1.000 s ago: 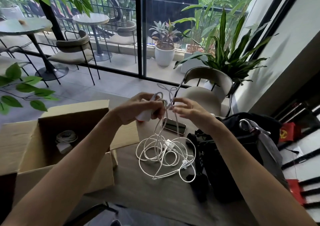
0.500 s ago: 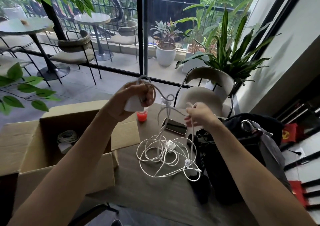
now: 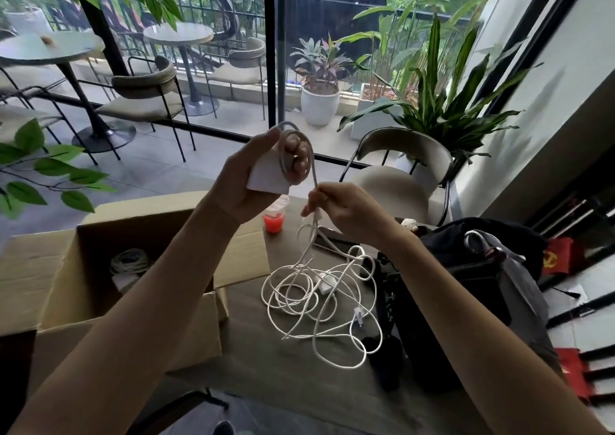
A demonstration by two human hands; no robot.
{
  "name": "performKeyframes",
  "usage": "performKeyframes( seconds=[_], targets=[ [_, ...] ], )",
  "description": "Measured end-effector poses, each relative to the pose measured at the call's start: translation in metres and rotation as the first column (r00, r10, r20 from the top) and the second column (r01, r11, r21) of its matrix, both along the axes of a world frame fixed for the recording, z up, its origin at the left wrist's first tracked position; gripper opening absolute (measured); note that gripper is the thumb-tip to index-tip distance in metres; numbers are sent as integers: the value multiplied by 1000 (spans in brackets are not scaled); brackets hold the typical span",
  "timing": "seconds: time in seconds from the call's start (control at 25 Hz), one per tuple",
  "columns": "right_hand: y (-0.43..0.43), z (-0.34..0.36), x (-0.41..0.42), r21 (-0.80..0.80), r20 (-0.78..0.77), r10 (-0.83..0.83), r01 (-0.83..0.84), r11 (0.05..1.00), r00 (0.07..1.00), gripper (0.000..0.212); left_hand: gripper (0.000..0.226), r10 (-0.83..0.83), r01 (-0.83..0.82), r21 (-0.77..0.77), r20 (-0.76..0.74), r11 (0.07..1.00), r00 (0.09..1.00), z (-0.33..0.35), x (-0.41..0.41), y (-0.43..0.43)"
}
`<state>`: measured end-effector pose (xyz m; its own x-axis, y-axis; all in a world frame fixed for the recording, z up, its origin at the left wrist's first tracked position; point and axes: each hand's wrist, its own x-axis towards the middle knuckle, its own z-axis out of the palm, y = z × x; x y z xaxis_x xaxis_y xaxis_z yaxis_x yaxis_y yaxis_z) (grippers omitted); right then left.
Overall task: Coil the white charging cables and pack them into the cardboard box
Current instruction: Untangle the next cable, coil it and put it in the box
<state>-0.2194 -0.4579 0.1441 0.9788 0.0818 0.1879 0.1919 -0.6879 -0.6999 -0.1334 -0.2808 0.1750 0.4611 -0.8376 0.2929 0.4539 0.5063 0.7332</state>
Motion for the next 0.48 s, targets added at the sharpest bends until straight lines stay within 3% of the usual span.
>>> performKeyframes(
  seconds=[0.08, 0.12, 0.16, 0.2, 0.24, 0.28, 0.32, 0.36, 0.4, 0.48],
  targets=[
    [4, 7, -2, -94, -57, -11, 6, 996, 998, 20, 34, 118, -120, 46, 53, 992, 992, -6, -2, -6],
    [7, 11, -6, -132, -112, 29, -43, 990, 993, 17, 37, 222, -244, 106, 180, 964, 958, -9, -2, -9],
    [11, 15, -9, -174, -147, 63, -89, 981, 987, 13, 38, 325, -423, 169, 417, 890, 849, -14, -1, -12],
    [13, 19, -11, -229, -148, 78, -111, 967, 986, 10, 37, 354, -628, 172, 700, 759, 620, -18, -1, -14],
    [14, 23, -13, -288, -123, 86, -118, 950, 989, 8, 37, 280, -786, 82, 907, 613, 314, -24, 1, -15],
    [11, 29, -15, -342, -76, 88, -109, 933, 993, 7, 37, 162, -847, -26, 984, 530, 71, -28, 4, -15],
    [6, 35, -15, -385, -24, 82, -85, 919, 996, 7, 40, 58, -845, -55, 998, 532, -28, -29, 7, -13],
    [-1, 40, -15, -407, 20, 68, -54, 912, 997, 6, 45, -20, -804, 30, 1000, 594, 22, -30, 10, -9],
    [-9, 44, -13, -409, 53, 44, -19, 912, 998, 5, 48, -95, -714, 209, 976, 668, 197, -30, 13, -4],
    [-21, 43, -11, -384, 101, 7, 32, 923, 995, 5, 37, -238, -331, 527, 744, 783, 624, -26, 12, 5]
  ],
)
